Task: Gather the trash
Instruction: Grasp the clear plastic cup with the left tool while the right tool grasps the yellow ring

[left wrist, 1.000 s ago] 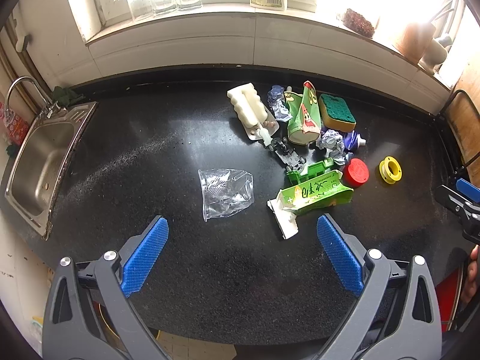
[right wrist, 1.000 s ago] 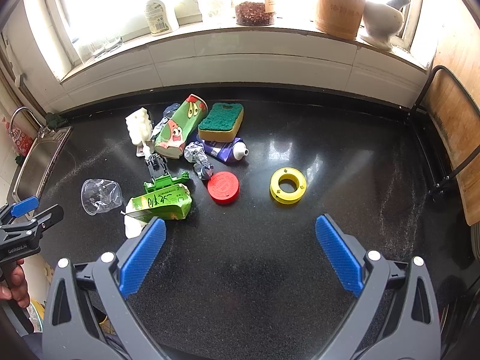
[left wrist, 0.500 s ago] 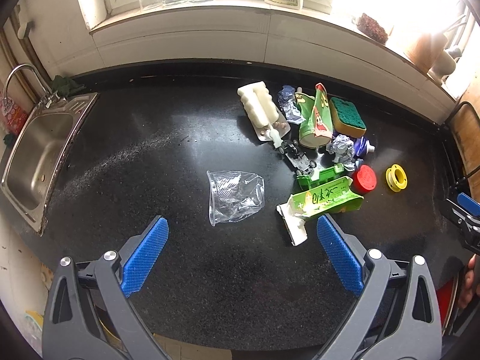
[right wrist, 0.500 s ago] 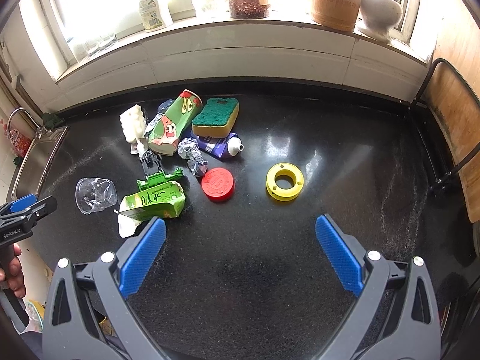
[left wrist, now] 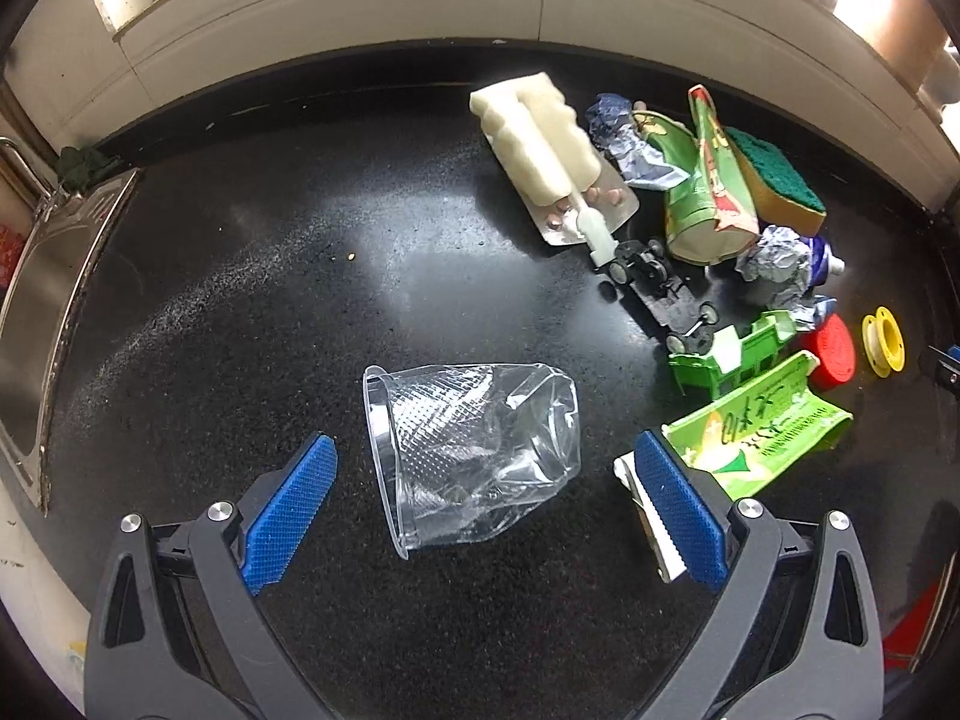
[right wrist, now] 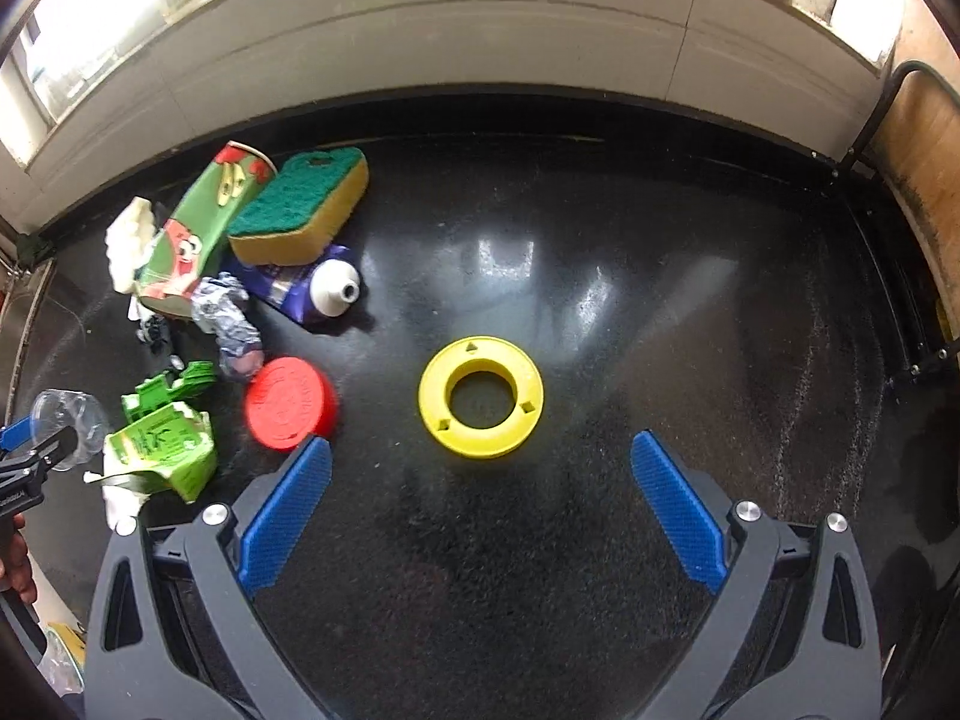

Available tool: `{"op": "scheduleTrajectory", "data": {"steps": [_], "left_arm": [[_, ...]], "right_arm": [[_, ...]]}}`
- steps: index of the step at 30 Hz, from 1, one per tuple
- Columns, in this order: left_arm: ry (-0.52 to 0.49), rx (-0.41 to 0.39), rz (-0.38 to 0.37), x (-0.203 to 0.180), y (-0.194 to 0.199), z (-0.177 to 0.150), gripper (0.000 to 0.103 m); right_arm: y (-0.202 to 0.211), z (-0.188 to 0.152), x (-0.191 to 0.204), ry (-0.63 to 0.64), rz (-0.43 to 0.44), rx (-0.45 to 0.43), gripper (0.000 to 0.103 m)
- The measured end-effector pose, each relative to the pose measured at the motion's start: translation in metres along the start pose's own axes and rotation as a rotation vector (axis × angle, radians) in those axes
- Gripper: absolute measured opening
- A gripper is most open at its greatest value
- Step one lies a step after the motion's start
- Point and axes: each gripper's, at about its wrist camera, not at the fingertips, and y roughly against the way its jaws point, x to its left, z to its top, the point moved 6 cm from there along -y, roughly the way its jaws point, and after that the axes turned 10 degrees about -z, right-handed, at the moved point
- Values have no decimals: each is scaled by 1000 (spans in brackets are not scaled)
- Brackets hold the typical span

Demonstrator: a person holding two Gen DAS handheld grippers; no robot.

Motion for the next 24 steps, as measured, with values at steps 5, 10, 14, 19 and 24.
{"op": "scheduleTrajectory", "data": {"steps": [5,10,14,19,24], "left_arm": [[39,22,-7,15,-23,5,96],[3,33,1,15,-35,7,84],[-16,62,10,12,-34,5,72],[-48,30,34,1,-16,2,71],[-31,-12,23,-6,19,3,71]], "right_arm": [[-41,8,1,30,-8,49,97],[-58,9,6,45,20,84,80],[-58,11,13,95,31,58,55],[-45,7,19,116,37,34,55],[-6,2,16,94,51,-10,55]]}}
